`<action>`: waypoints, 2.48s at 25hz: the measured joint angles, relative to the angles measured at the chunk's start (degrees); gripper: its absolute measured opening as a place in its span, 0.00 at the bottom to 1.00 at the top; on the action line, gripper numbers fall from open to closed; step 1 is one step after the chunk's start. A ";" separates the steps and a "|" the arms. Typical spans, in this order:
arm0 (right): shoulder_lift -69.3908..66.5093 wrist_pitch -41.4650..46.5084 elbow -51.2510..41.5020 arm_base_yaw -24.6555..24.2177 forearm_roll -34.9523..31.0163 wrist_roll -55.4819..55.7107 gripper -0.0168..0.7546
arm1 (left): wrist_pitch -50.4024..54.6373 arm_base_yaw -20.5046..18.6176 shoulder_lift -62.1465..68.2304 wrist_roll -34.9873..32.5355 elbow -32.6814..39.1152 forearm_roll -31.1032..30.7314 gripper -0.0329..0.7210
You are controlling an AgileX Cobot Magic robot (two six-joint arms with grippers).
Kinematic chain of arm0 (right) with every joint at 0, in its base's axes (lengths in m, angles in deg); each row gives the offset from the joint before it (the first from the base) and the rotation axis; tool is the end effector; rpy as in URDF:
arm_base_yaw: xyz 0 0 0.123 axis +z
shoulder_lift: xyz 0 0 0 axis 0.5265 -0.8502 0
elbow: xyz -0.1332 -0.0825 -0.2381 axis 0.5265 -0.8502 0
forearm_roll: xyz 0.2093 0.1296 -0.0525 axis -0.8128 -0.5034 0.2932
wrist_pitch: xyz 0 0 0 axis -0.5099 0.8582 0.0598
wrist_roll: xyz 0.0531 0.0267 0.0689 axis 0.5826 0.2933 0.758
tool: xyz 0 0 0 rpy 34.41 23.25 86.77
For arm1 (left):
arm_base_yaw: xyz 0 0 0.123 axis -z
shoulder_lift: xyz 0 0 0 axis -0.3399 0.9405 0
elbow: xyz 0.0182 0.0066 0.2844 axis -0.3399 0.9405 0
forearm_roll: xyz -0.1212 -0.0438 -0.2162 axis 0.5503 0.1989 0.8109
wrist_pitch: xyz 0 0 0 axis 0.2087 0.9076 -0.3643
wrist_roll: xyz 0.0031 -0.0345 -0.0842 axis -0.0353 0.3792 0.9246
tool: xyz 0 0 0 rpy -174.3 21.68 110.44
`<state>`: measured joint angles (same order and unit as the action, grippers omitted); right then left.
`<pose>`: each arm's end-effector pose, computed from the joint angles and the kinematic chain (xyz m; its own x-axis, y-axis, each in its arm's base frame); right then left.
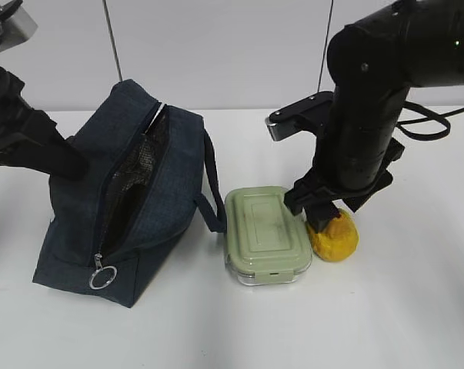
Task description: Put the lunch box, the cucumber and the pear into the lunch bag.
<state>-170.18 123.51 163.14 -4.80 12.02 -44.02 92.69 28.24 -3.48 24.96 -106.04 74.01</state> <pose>0.3313 0.1559 0.2129 -0.8711 -0.4654 -0.1570 -0.4500 0.8843 -0.1246 0.2705 -0.0843 0.2854 -0.8217 0.3121 -0.4769 0.5035 0.7897 -0.3506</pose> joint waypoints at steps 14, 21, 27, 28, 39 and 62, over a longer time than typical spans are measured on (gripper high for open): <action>-3.72 -2.19 0.22 0.00 6.71 2.42 0.24 | 0.00 0.00 0.00 0.00 0.00 0.00 0.06; 6.88 -8.28 0.22 0.00 6.66 3.75 0.21 | 0.00 0.00 0.00 0.00 0.00 -0.03 0.06; 16.14 -17.26 0.22 0.92 -1.97 -2.20 0.21 | 0.00 0.00 0.00 0.00 0.00 -0.07 0.06; 16.49 -17.95 0.22 1.25 -4.63 -3.86 0.21 | 0.00 0.00 0.00 0.00 0.00 -0.07 0.06; 14.36 -23.17 0.11 8.75 -40.22 -37.79 0.21 | -0.06 0.00 0.04 0.00 0.00 -0.07 0.06; 0.77 -25.38 0.11 9.59 -45.05 -43.76 0.37 | -0.15 0.00 0.61 0.00 0.00 -0.01 0.06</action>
<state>-169.41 98.13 163.25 4.80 -33.03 -87.78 92.54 28.24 -2.87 24.96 -106.04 74.00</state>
